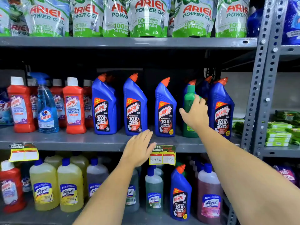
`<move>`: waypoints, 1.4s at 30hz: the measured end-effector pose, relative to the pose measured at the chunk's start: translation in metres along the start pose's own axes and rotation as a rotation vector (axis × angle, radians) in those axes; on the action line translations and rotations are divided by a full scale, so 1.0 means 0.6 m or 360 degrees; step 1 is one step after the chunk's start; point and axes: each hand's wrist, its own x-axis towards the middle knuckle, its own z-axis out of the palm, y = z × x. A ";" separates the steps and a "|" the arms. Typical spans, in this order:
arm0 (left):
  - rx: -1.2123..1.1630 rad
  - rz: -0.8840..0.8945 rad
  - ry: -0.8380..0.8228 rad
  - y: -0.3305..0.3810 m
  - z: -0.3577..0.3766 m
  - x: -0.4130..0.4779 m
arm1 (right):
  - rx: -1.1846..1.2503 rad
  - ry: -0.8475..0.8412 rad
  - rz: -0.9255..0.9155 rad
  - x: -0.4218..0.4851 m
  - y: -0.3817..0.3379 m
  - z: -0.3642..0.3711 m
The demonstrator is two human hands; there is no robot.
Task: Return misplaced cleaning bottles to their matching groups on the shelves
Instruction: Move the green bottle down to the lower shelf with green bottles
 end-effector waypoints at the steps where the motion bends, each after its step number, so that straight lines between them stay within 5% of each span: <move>1: 0.0003 -0.0001 -0.0060 -0.002 0.005 -0.005 | 0.0078 0.0026 0.0079 0.003 -0.002 0.004; 7: 0.0016 0.0113 0.0081 -0.007 0.013 -0.010 | 0.0263 0.0072 0.0467 0.022 0.021 0.032; 15: -0.0015 0.0103 0.0237 -0.011 0.030 -0.013 | 0.0301 -0.0032 0.0634 0.025 0.065 0.065; 29: -0.0086 0.0025 0.0325 -0.002 0.042 -0.022 | 0.0805 0.0719 0.0433 -0.148 0.058 -0.042; 35: -0.0217 0.0107 0.0477 0.005 0.091 -0.087 | 0.0910 0.0545 0.0270 -0.308 0.068 -0.035; 38: -0.0209 0.0164 0.0245 0.023 0.154 -0.185 | 0.0931 0.0303 0.0335 -0.383 0.073 0.017; 42: -0.0054 0.0090 -0.0394 0.022 0.226 -0.320 | 0.0902 0.0013 0.0504 -0.462 0.097 0.115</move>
